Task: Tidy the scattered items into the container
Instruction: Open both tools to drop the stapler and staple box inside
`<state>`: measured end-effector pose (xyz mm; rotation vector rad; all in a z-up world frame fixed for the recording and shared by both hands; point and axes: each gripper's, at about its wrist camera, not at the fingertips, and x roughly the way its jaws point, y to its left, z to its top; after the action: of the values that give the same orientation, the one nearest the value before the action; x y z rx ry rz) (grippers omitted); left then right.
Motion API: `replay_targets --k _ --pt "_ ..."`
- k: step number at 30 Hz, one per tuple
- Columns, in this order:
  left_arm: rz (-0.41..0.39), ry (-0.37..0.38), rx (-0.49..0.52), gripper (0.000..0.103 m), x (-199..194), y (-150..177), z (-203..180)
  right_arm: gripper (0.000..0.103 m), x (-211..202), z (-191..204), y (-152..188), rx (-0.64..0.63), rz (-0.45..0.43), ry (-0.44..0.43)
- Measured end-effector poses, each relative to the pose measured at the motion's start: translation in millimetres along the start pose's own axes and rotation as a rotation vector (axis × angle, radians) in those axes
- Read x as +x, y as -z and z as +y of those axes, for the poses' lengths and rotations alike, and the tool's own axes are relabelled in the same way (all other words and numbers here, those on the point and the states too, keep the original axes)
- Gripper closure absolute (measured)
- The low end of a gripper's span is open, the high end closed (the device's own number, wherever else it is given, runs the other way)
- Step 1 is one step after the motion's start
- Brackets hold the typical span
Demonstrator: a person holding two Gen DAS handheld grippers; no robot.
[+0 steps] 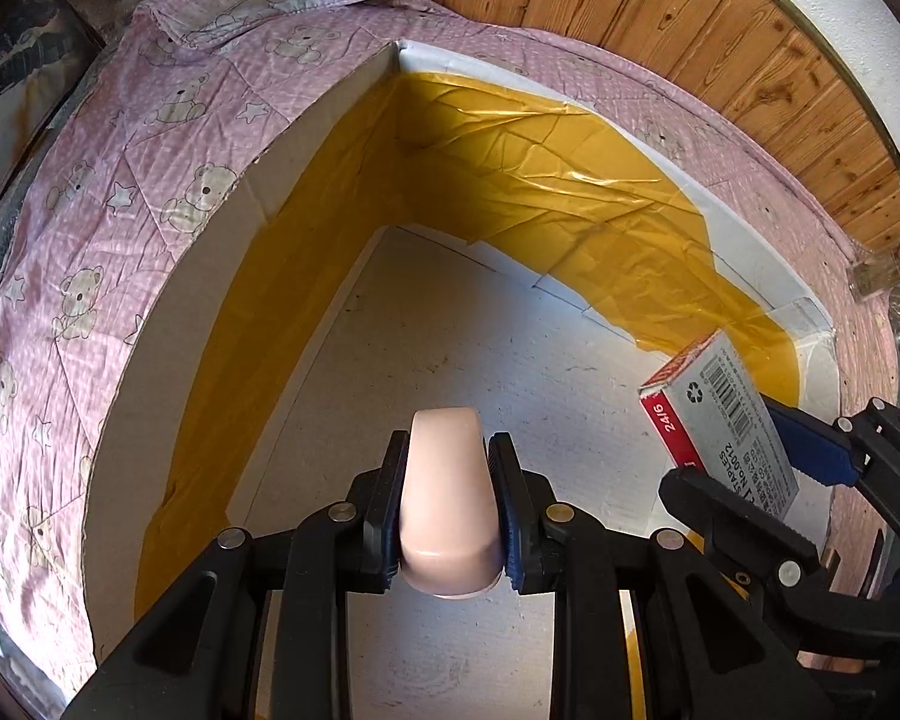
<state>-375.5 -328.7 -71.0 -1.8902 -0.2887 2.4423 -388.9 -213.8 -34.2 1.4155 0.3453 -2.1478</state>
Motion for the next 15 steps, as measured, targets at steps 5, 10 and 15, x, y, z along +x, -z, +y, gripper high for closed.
replay_targets --k 5,10,15 --pt "0.017 0.001 -0.003 0.076 13 -7 2 0.062 8 0 -3 -0.009 0.013 0.005" --pt "0.022 -0.014 -0.025 0.067 19 -9 8 0.058 12 -3 -1 0.022 0.022 0.007" --pt "0.013 -0.016 -0.018 0.064 10 -7 7 0.054 2 -1 7 0.050 0.000 -0.006"
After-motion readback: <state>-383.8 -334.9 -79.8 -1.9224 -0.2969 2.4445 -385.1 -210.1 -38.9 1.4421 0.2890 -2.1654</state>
